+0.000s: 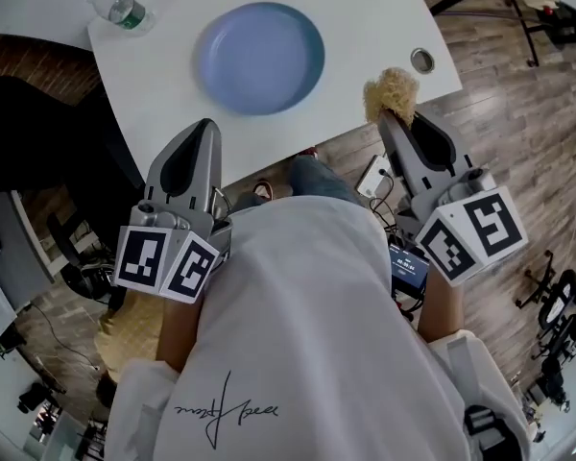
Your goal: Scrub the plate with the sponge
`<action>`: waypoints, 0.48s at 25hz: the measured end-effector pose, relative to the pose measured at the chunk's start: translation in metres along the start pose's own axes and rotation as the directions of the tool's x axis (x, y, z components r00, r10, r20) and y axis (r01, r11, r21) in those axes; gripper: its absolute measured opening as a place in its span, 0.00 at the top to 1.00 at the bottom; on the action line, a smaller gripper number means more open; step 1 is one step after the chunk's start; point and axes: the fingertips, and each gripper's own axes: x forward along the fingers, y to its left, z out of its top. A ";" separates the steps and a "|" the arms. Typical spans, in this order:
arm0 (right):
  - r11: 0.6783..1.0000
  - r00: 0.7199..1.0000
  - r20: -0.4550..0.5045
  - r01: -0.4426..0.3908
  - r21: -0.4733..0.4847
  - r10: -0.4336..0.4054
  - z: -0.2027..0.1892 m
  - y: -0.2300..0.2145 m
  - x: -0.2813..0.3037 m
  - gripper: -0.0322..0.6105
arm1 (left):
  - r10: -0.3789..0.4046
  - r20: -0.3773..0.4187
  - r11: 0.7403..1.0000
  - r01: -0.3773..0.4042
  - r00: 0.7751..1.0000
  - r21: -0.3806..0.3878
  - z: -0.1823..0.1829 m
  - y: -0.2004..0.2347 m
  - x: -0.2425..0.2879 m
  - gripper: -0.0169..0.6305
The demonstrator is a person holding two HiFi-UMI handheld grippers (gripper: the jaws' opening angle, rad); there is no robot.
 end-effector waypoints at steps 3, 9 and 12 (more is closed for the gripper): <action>0.998 0.998 -0.018 -0.055 -0.012 0.055 0.006 -0.010 0.017 0.88 | 0.058 0.003 0.998 -0.058 0.998 -0.013 0.003 0.005 0.010 0.95; 0.987 0.986 -0.065 -0.159 -0.034 0.156 0.005 -0.025 0.057 0.88 | 0.222 0.050 0.974 -0.220 0.974 -0.057 0.003 0.029 0.023 0.95; 0.977 0.975 -0.099 -0.206 -0.051 0.201 0.000 -0.032 0.074 0.88 | 0.279 0.027 0.959 -0.276 0.960 -0.070 -0.008 0.037 0.028 0.95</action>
